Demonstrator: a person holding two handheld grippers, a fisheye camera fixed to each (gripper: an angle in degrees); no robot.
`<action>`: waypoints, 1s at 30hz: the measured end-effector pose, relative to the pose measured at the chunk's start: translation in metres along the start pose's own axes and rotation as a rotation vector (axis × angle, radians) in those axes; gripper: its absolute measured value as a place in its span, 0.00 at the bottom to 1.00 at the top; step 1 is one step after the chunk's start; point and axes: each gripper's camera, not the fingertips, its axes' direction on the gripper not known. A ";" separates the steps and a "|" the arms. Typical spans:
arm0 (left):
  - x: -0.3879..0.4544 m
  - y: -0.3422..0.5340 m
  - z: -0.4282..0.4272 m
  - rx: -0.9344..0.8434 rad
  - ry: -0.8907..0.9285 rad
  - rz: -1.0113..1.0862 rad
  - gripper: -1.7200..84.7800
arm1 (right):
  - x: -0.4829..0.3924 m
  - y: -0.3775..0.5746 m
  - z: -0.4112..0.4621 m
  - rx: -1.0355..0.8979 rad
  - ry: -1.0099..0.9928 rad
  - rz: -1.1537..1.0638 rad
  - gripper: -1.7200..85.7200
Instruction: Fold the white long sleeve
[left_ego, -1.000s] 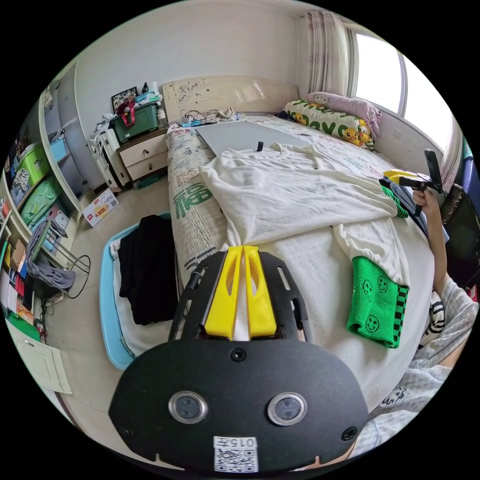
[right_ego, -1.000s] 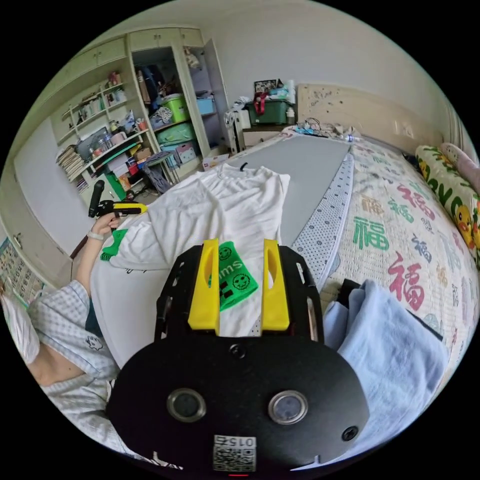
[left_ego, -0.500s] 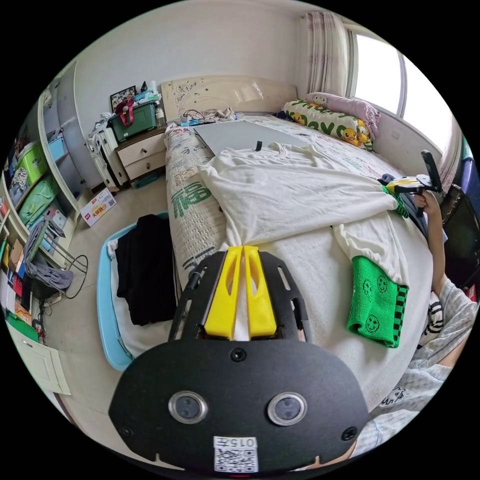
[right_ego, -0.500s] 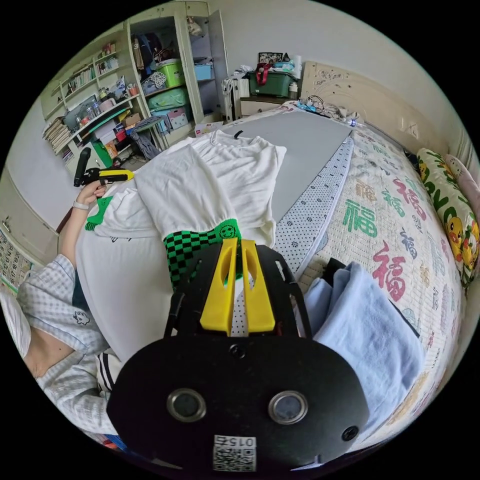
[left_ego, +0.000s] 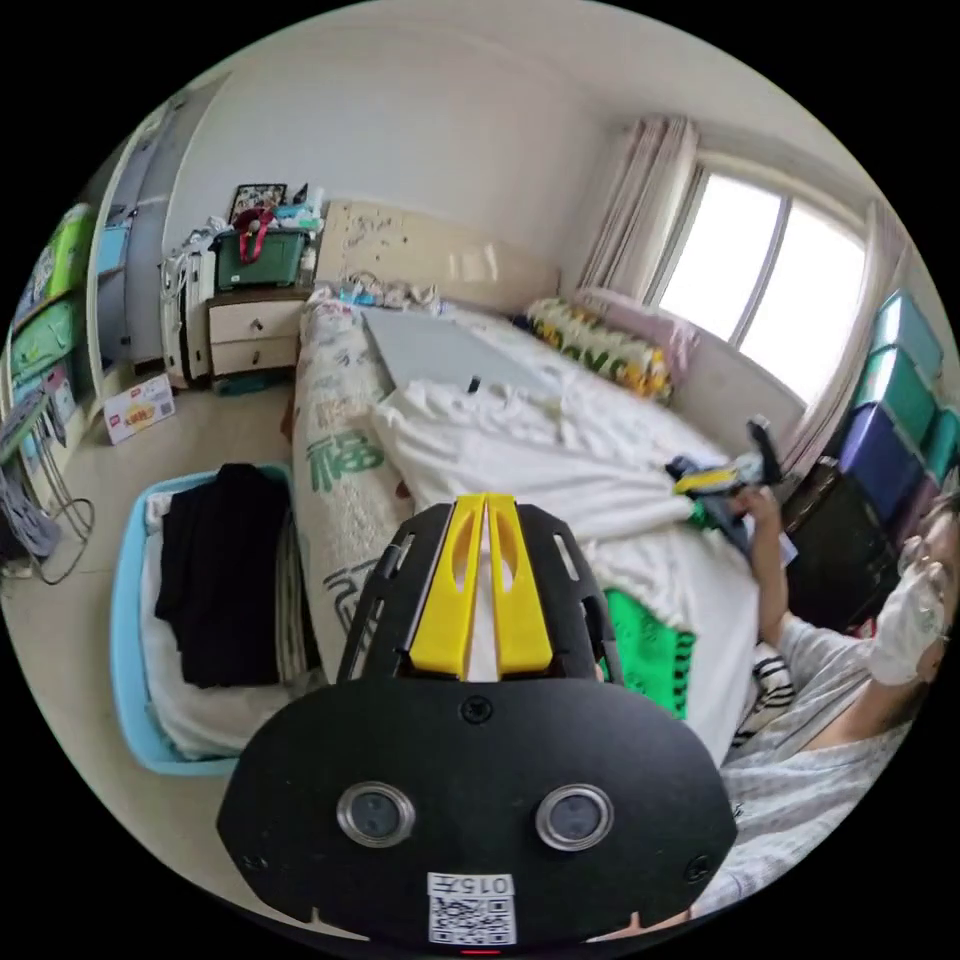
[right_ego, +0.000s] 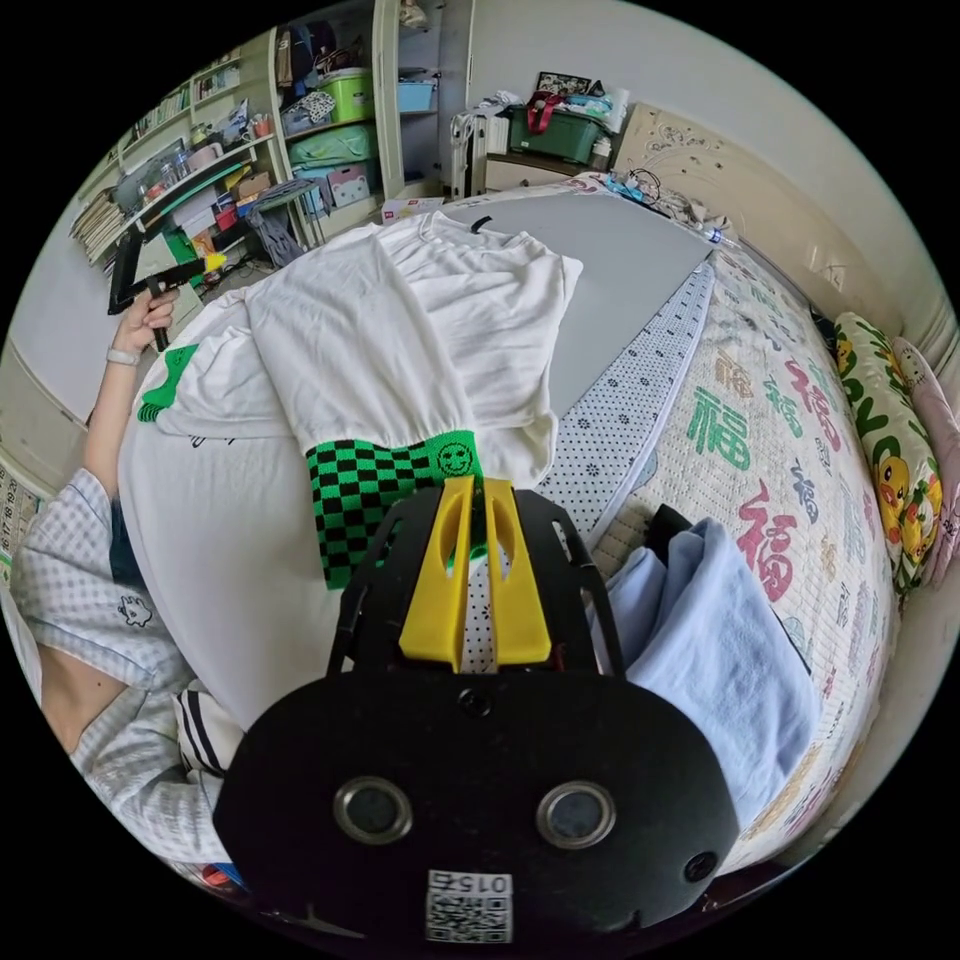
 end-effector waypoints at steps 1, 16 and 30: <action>0.002 -0.012 -0.014 0.033 -0.076 -0.016 0.02 | 0.002 -0.001 0.000 0.003 -0.008 0.010 0.03; -0.073 -0.009 0.220 -0.276 -0.350 -0.245 0.10 | -0.002 -0.015 -0.013 -0.010 0.048 -0.014 0.04; -0.047 0.076 0.251 -0.344 -0.425 -0.169 0.05 | 0.007 -0.024 -0.031 -0.030 0.073 -0.018 0.04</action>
